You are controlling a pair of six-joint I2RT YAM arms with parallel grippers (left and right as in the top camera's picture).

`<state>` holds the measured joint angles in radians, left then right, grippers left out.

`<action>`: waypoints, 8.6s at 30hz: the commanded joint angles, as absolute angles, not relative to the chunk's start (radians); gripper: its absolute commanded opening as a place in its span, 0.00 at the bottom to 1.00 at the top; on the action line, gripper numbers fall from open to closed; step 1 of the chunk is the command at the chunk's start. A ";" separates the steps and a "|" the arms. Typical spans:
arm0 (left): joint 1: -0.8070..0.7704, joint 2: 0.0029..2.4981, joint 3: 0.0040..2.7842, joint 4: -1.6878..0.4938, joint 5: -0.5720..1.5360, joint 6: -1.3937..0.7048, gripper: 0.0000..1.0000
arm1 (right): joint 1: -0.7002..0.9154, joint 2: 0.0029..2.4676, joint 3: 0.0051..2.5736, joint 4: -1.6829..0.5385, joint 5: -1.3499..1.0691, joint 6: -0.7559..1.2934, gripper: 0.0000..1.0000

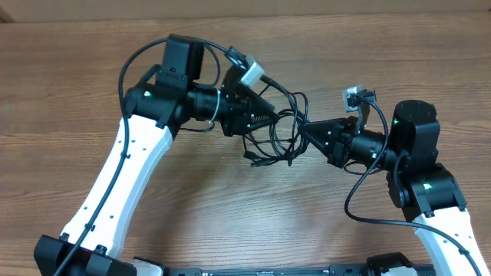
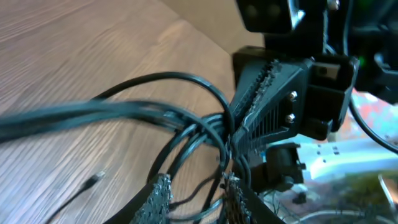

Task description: Untangle cables

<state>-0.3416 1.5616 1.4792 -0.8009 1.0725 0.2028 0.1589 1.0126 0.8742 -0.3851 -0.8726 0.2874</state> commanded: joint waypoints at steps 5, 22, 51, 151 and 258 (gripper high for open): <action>-0.374 1.543 1.501 -0.808 1.058 0.285 0.33 | 0.162 0.999 0.886 -0.325 -1.036 0.288 0.04; -0.374 1.543 1.501 -0.811 0.841 0.284 0.33 | 0.162 0.999 0.886 -0.299 -1.123 0.287 0.04; -0.376 1.543 1.501 -0.893 1.225 0.466 0.10 | 0.162 0.999 0.886 -0.224 -1.187 0.327 0.04; -0.689 1.543 1.501 -0.768 0.582 -0.403 0.04 | 0.277 1.057 0.886 -0.493 -0.456 0.125 0.41; -0.704 1.655 1.501 -0.945 -0.115 -0.396 0.04 | -0.149 1.056 0.886 -0.084 -0.877 0.728 0.05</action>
